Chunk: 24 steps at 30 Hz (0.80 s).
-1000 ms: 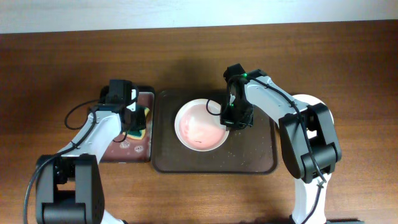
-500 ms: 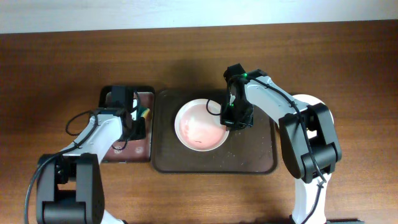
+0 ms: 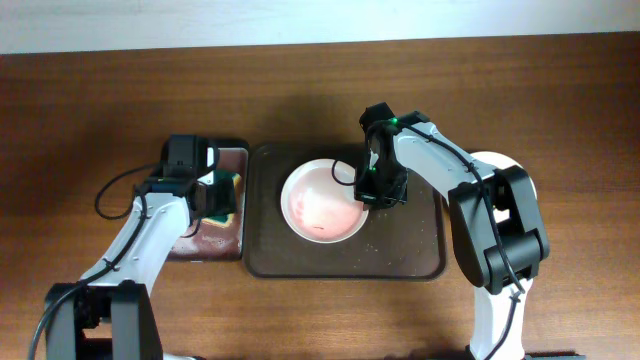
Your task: Clean dirty plates on tray and stack at the side
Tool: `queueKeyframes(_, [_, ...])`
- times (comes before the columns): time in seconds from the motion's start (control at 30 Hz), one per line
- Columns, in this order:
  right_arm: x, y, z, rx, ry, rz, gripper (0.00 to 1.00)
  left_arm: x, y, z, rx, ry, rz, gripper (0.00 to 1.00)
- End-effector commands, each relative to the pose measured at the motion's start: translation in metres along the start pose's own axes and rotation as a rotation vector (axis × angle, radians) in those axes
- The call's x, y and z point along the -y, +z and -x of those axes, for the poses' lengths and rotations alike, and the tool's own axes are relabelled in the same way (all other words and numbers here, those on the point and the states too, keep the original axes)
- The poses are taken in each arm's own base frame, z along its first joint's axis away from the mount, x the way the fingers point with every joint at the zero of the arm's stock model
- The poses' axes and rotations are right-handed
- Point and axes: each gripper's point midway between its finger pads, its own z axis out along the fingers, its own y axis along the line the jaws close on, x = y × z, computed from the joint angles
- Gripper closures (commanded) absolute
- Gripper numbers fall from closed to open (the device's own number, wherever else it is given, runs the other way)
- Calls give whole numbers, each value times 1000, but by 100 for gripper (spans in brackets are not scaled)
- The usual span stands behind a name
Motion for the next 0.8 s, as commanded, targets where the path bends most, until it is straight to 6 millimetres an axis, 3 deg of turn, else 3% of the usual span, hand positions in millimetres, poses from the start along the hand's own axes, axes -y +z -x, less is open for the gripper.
queueKeyframes(0.0, [21,14,-7,-29,31,-81,96,1,6,19,59,-8,0,26])
queueKeyframes(0.17, [21,14,-7,-29,31,-81,96,5,47,28,73,-9,-5,21])
queueKeyframes(0.27, [21,14,-7,-30,31,-81,96,6,57,32,90,-10,-9,25])
queueKeyframes(0.3, [20,14,-7,-31,31,-78,96,6,60,31,85,-10,-8,45])
queueKeyframes(0.33, [20,14,-7,-31,31,-78,96,6,61,31,84,-10,-8,57])
queueKeyframes(0.37, [20,14,-7,-31,31,-78,96,6,61,32,89,-10,-8,89])
queueKeyframes(0.4, [20,14,-7,-31,31,-78,96,6,61,33,92,-10,-8,100])
queueKeyframes(0.5, [20,14,-7,-31,31,-78,96,7,58,38,102,10,-8,100])
queueKeyframes(0.57, [20,14,-7,-30,31,-78,96,7,45,48,127,21,-7,100])
queueKeyframes(0.6, [20,14,-7,-31,31,-78,96,7,35,54,142,20,-9,51])
queueKeyframes(0.63, [20,14,-7,-31,31,-78,96,7,26,56,146,20,-10,30])
queueKeyframes(0.7, [20,14,-7,-28,30,-77,95,5,16,44,101,23,-5,23])
queueKeyframes(0.77, [20,14,-6,-27,30,-76,89,4,16,14,-18,29,-7,18])
